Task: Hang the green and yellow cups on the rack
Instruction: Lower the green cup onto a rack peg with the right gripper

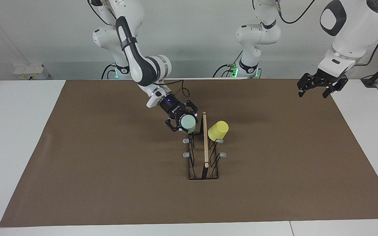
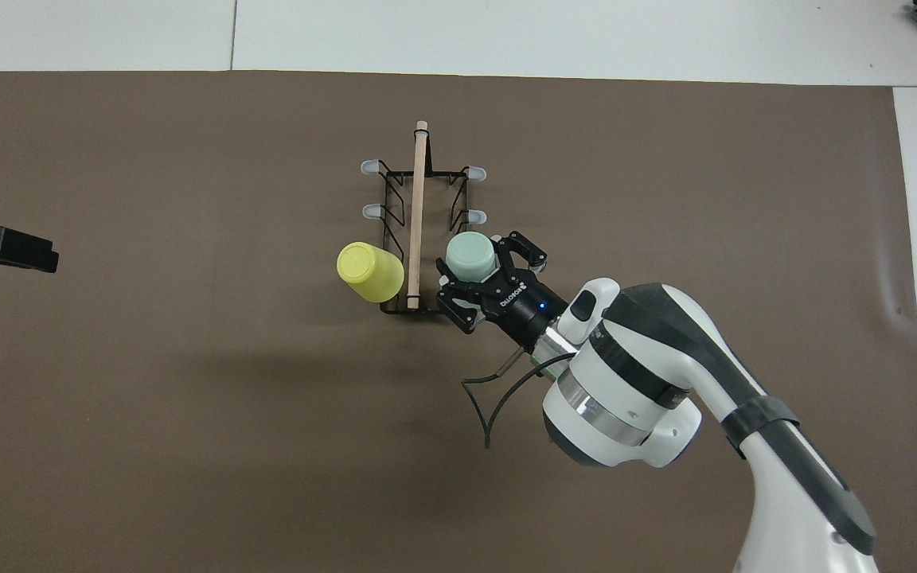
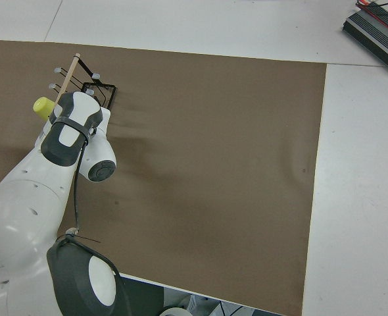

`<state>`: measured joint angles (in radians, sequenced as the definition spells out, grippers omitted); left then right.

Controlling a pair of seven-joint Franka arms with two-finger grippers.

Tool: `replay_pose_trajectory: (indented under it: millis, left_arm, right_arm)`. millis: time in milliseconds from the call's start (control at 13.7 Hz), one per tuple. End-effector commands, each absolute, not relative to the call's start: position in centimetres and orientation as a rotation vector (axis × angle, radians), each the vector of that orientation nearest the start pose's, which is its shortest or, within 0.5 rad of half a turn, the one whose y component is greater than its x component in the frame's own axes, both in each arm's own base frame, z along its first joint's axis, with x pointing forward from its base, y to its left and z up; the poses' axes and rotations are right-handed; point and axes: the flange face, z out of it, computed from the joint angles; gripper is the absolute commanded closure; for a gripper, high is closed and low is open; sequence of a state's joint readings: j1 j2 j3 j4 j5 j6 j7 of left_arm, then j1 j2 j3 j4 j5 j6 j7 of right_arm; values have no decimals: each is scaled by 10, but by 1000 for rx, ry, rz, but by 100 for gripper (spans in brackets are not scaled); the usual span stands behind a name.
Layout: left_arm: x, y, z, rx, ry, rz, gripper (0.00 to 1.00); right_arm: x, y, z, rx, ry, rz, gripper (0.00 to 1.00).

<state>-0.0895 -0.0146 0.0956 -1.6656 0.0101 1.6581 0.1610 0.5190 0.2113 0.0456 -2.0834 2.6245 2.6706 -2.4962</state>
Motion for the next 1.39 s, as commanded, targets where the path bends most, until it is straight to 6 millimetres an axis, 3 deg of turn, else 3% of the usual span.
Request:
replay_pose_trajectory:
  millis: [0,293,366,439,512,951,1317]
  left_arm:
    - [553,4,603,-3138,272,-13,0]
    - [552,0,600,-3138,262,-20,0]
    - [551,1,601,-3138,265,-13,0]
    - [551,-2,600,-3138,272,-11,0]
    - [552,-1,600,-3138,270,-15,0]
    - [552,0,599,-3138,267,-11,0]
    - [552,0,599,-3138,267,-11,0]
  right_arm:
    - [485,299,283,-2018,-464,-1449,100]
    - [481,298,278,-2056,-468,-1424,100]
    - [481,298,277,-2066,-467,-1417,70]
    - [480,298,277,-2073,-462,-1410,11]
    - [479,297,277,-2082,-451,-1403,0]
    - [484,305,318,-2140,-354,-1326,0]
    - [481,303,376,-2195,-313,-1296,0]
